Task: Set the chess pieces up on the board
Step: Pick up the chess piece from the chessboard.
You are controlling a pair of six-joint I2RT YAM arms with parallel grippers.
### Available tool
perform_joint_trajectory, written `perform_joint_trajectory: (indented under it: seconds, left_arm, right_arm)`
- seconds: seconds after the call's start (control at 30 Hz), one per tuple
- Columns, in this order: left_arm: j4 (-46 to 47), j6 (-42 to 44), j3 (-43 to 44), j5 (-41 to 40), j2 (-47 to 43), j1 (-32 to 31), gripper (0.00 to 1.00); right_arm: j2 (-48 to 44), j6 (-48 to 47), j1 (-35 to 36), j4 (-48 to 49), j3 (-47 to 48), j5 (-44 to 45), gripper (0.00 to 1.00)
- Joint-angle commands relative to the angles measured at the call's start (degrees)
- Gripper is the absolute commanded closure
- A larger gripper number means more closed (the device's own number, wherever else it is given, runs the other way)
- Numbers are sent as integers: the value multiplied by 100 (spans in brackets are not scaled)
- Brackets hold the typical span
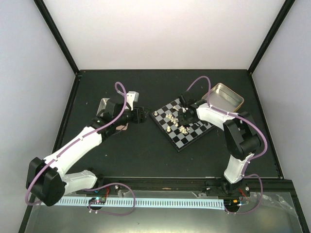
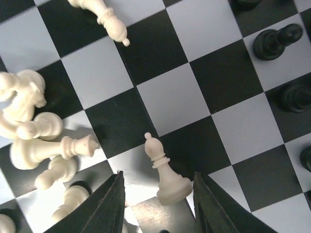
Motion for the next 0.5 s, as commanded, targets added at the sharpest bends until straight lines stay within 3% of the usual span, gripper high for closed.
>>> perform_joint_trajectory:
  seconds: [0.0, 0.47]
  left_arm:
    - [215, -82, 377, 300, 222, 79, 26]
    - [-49, -121, 495, 775, 378, 157, 28]
  right_arm:
    - [219, -196, -30, -60, 115, -56, 61]
    - [238, -319, -30, 101, 108, 266, 84]
